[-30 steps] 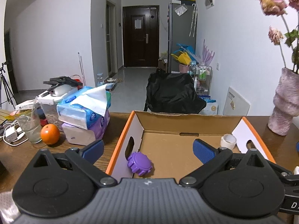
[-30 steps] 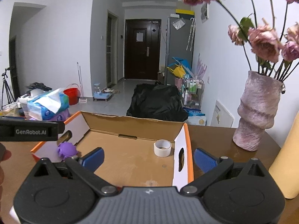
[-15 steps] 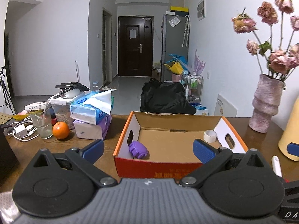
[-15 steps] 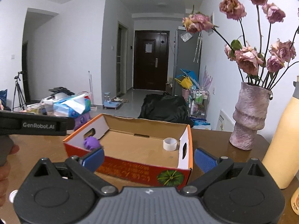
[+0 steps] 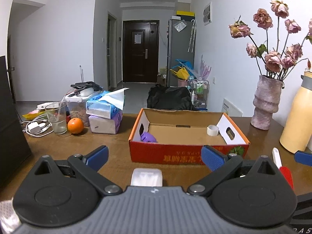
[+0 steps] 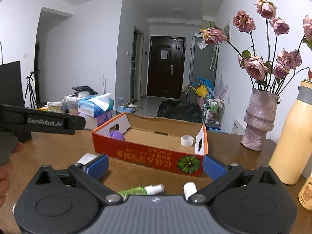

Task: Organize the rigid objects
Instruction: 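Withdraw both grippers from the box back over the table, then grasp a white bottle cap with the left gripper while the right approaches the blue cap, then close the right gripper on the blue bottle cap while the left holds the white cap, then carry the white cap and blue cap with both grippers over the cardboard box, then open both grippers to drop the white and blue caps into the box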

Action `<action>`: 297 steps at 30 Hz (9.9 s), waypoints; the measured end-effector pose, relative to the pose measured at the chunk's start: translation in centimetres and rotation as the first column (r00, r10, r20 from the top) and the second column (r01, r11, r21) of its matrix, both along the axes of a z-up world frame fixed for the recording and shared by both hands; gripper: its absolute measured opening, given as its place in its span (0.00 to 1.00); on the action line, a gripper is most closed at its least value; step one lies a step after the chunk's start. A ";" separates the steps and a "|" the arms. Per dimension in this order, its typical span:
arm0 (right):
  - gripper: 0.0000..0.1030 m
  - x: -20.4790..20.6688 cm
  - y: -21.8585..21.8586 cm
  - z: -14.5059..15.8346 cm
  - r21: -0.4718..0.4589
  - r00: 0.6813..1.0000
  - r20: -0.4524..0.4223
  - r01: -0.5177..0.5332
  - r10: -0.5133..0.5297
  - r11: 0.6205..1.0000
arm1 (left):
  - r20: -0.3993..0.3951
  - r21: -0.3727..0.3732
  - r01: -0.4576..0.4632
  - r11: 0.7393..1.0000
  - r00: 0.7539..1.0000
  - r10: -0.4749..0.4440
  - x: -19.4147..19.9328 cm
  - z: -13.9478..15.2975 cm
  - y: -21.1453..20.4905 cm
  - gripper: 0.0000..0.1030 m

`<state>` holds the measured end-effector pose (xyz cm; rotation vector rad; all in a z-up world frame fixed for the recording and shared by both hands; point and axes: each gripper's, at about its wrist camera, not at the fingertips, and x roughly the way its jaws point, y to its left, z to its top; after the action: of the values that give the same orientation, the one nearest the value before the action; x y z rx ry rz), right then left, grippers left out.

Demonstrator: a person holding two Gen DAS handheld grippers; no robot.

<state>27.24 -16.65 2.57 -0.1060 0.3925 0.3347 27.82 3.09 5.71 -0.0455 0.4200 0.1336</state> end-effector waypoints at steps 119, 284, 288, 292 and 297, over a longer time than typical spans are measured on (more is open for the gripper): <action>0.84 -7.5 -9.0 -11.3 -0.091 0.952 -0.194 0.222 -0.236 0.971 | -0.184 -0.017 0.136 0.991 0.973 -0.137 -10.1 -11.0 -2.3 0.40; 0.51 25.1 5.1 -6.4 0.059 0.976 -0.057 0.214 -0.211 0.975 | -0.101 -0.016 0.023 1.000 0.995 -0.025 25.8 -6.5 2.2 0.40; 0.51 25.2 5.2 -6.8 0.044 0.975 -0.065 0.216 -0.213 0.975 | -0.114 -0.014 0.032 0.999 0.993 -0.034 26.0 -6.6 2.1 0.41; 0.52 25.2 5.3 -6.8 0.029 0.975 -0.066 0.213 -0.211 0.977 | -0.127 -0.008 0.049 0.999 0.991 -0.050 26.0 -6.7 1.8 0.49; 0.84 25.4 5.3 -6.8 0.014 0.968 -0.078 0.239 -0.238 0.971 | -0.102 0.014 0.031 0.999 0.994 -0.030 25.4 -6.4 1.5 0.94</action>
<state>52.61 -11.38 -4.26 -0.0226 0.4714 0.1056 53.21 4.64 -0.73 -0.0170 0.5209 0.1093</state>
